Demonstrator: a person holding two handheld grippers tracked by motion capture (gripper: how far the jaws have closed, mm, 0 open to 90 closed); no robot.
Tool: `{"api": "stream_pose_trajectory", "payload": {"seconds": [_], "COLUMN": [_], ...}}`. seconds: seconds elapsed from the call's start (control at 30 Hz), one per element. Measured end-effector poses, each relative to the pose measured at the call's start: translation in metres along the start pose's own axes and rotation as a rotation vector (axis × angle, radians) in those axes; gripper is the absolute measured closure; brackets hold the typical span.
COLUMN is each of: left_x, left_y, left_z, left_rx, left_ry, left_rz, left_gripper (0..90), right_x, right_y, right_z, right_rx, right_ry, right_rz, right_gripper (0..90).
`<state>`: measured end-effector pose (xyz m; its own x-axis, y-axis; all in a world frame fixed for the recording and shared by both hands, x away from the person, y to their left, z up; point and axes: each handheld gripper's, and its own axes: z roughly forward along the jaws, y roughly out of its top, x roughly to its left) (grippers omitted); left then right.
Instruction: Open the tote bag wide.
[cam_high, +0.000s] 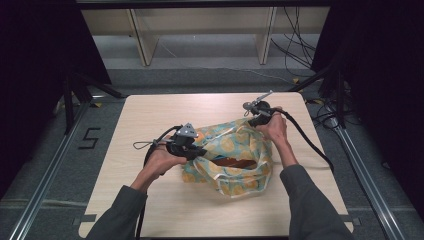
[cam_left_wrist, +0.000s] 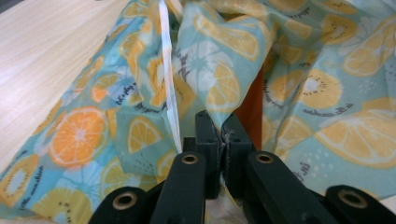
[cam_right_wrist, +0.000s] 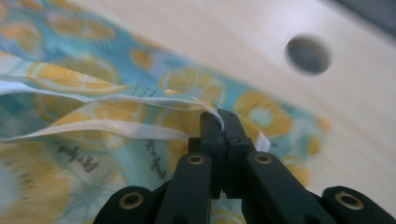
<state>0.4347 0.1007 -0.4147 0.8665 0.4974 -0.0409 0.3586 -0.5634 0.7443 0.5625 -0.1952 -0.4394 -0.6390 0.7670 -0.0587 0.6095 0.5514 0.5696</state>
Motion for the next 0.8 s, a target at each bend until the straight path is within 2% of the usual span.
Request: {"api": "stream_pose_trajectory", "payload": {"seconds": [0.03, 0.07, 0.1, 0.13, 0.17, 0.2, 0.23, 0.27, 0.3, 0.33, 0.37, 0.4, 0.43, 0.47, 0.5, 0.53, 0.57, 0.6, 0.63, 0.67, 0.7, 0.77, 0.8], "left_x": [0.001, 0.004, 0.004, 0.007, 0.009, 0.010, 0.012, 0.012, 0.013, 0.014, 0.015, 0.016, 0.017, 0.017, 0.018, 0.018, 0.018, 0.019, 0.018, 0.018, 0.018, 0.018, 0.018], "left_y": [0.000, 0.000, 0.000, 0.000, 0.000, 0.000, 0.002, 0.002, 0.002, 0.004, 0.005, 0.007, 0.008, 0.009, 0.010, 0.011, 0.012, 0.012, 0.013, 0.013, 0.014, 0.014, 0.015], "left_z": [0.000, -0.001, -0.001, -0.001, -0.001, 0.001, 0.001, 0.001, 0.002, 0.003, 0.004, 0.004, 0.006, 0.007, 0.008, 0.009, 0.010, 0.011, 0.011, 0.011, 0.010, 0.010, 0.009], "left_rx": [0.003, 0.000, 0.000, -0.009, -0.007, -0.018, -0.013, -0.013, -0.012, -0.011, -0.008, -0.006, -0.005, -0.007, -0.001, -0.010, -0.008, -0.004, 0.002, 0.006, 0.014, 0.016, 0.017], "left_ry": [0.007, 0.019, 0.019, 0.026, 0.028, 0.037, 0.043, 0.043, 0.042, 0.052, 0.050, 0.060, 0.057, 0.059, 0.066, 0.063, 0.068, 0.060, 0.065, 0.065, 0.062, 0.055, 0.054], "left_rz": [0.002, 0.002, 0.002, -0.034, -0.027, -0.058, -0.044, -0.044, -0.056, -0.047, -0.060, -0.055, -0.066, -0.079, -0.066, -0.083, -0.090, -0.081, -0.087, -0.090, -0.083, -0.087, -0.088], "left_gripper": [87.5, 87.4, 87.4, 87.3, 87.2, 87.1, 87.0, 86.7, 86.7, 86.5, 86.5, 86.4, 86.4, 86.4, 86.3, 86.3, 86.3, 86.3, 86.2, 86.0, 85.9, 85.6, 85.4], "right_x": [0.000, 0.001, 0.001, -0.001, -0.004, -0.007, -0.009, -0.009, -0.010, -0.010, -0.008, -0.004, 0.000, 0.005, 0.012, 0.021, 0.030, 0.040, 0.051, 0.057, 0.066, 0.076, 0.081], "right_y": [-0.004, -0.007, -0.007, -0.012, -0.013, -0.013, -0.012, -0.012, -0.011, -0.012, -0.013, -0.015, -0.018, -0.020, -0.024, -0.027, -0.031, -0.032, -0.035, -0.036, -0.037, -0.038, -0.038], "right_z": [0.007, 0.010, 0.010, 0.009, 0.005, -0.002, -0.016, -0.016, -0.035, -0.048, -0.061, -0.072, -0.081, -0.090, -0.095, -0.098, -0.098, -0.099, -0.094, -0.091, -0.083, -0.070, -0.063], "right_rx": [0.025, 0.056, 0.056, 0.053, 0.037, 0.025, -0.002, -0.002, -0.045, -0.071, -0.092, -0.086, -0.098, -0.095, -0.099, -0.108, -0.121, -0.088, -0.095, -0.075, -0.062, 0.002, 0.033], "right_ry": [0.001, -0.004, -0.004, 0.018, 0.024, 0.049, 0.035, 0.035, 0.045, 0.062, 0.079, 0.114, 0.121, 0.117, 0.126, 0.143, 0.165, 0.198, 0.187, 0.230, 0.236, 0.220, 0.207], "right_rz": [-0.008, 0.010, 0.010, 0.063, 0.083, 0.102, 0.108, 0.108, 0.112, 0.113, 0.097, 0.096, 0.092, 0.058, 0.019, 0.011, -0.021, -0.045, -0.040, -0.111, -0.126, -0.185, -0.187], "right_gripper": [87.2, 81.7, 81.7, 69.8, 65.1, 61.9, 59.2, 59.2, 54.9, 52.4, 49.8, 47.8, 46.7, 45.4, 45.2, 45.0, 44.8, 44.8, 44.7, 44.4, 43.8, 41.6, 40.8]}}
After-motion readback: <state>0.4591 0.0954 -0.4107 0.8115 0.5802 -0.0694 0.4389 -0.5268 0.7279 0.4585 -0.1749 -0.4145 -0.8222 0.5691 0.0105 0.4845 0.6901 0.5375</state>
